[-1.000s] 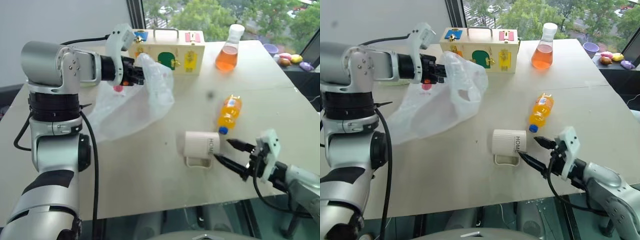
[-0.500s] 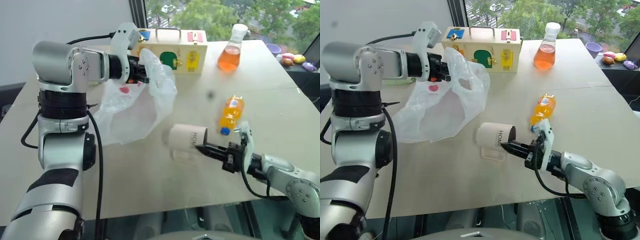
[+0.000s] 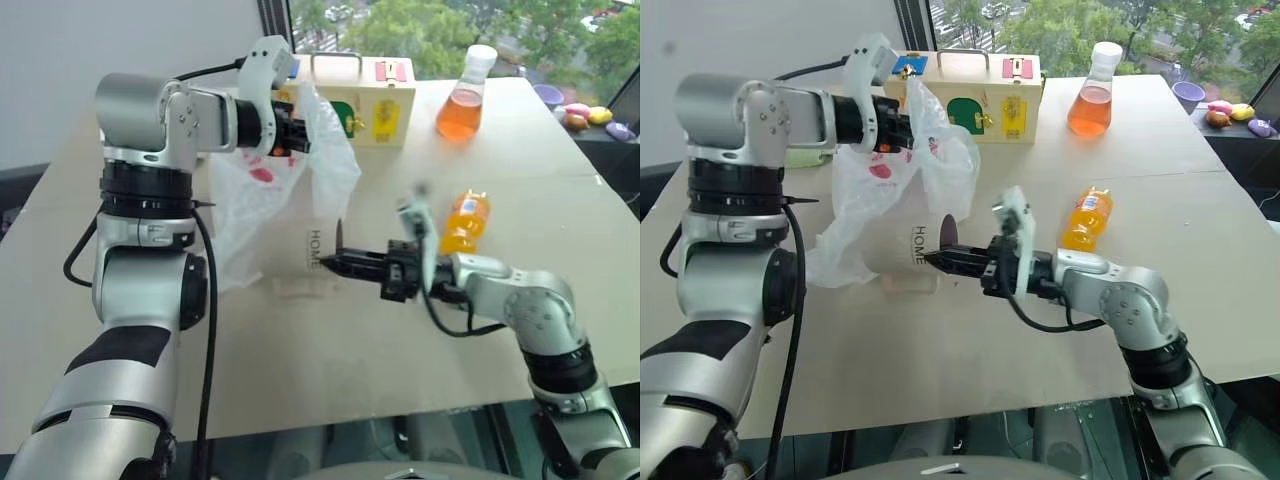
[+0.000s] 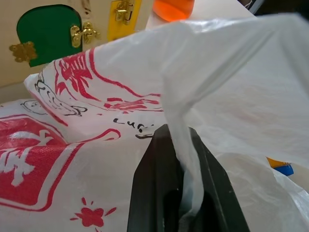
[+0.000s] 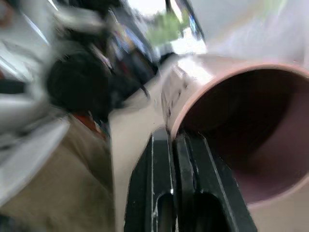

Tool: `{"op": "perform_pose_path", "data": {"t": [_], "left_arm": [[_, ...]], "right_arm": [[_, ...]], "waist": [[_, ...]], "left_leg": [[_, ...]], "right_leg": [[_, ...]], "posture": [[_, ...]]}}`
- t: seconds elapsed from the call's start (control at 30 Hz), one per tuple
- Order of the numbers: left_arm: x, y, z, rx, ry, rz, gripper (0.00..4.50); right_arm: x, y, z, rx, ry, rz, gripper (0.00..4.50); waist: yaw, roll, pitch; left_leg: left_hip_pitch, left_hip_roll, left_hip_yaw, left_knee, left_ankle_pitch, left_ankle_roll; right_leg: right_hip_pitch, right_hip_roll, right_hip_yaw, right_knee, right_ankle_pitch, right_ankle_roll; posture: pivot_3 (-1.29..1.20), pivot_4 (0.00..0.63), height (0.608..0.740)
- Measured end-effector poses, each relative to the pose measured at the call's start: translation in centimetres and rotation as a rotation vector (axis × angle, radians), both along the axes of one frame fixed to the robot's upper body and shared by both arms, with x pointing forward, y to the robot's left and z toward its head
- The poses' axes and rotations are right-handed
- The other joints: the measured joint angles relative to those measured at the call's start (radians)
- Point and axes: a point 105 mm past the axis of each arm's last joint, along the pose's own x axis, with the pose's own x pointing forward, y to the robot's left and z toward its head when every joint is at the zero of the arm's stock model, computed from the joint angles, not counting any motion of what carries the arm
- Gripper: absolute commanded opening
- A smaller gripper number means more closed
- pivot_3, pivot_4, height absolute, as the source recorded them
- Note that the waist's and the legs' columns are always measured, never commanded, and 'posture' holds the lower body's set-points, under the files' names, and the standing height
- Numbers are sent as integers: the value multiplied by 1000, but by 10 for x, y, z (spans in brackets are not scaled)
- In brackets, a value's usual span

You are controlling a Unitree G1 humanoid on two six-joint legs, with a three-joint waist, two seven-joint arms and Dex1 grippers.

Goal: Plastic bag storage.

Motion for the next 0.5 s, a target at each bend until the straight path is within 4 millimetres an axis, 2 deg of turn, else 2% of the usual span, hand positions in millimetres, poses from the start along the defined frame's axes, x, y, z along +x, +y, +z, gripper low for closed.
{"op": "perform_pose_path", "data": {"t": [0.1, 0.17, 0.2, 0.27, 0.37, 0.4, 0.5], "left_arm": [[-6, 6, 0, 29, 10, -15, 0], [-15, 18, -2, 47, 27, -21, 0], [-26, 27, -9, 69, 74, -34, 0], [-39, 32, -18, 68, 145, -62, 0], [-54, 21, -21, 41, 210, -149, 0], [-62, 11, -20, 21, 225, -212, 0], [-66, -5, -15, -36, 242, -288, 0]], "right_arm": [[29, -1, -16, -35, 15, -166, 40], [40, -11, -17, -27, 11, -249, 40], [47, -22, -15, -5, 11, -311, 40], [56, -40, -14, 11, 9, -398, 40], [61, -48, -12, 28, 9, -447, 40], [60, -43, -10, 47, 16, -435, 40], [57, -35, -5, 60, 16, -400, 40]], "waist": [[-4, 0, 0], [-9, 0, 0], [-13, 0, 0], [-14, 0, 0], [-6, 0, 0], [-6, 0, 0], [-5, 0, 0]], "left_leg": [[-6, -2, 4, 0, 0, 0], [-11, -2, 5, 0, 0, -1], [-11, -2, 4, -1, 0, -1], [-12, -3, 3, -1, 0, -1], [-12, -3, 3, 1, 0, 0], [-11, -3, 3, 1, 0, 0], [-10, -3, 2, 2, -1, 1]], "right_leg": [[-11, -2, 6, 11, 0, 0], [-17, -2, 7, 12, 0, 0], [-18, -1, 7, 12, 0, 0], [-18, -2, 7, 12, 0, 0], [-17, -2, 6, 11, 0, 0], [-17, -2, 6, 11, 0, 0], [-17, -1, 6, 12, 0, 0]], "posture": [[0, 150, 740], [0, 150, 740], [0, 150, 740], [0, 150, 740], [0, 150, 740], [0, 150, 740], [0, 150, 740]]}}
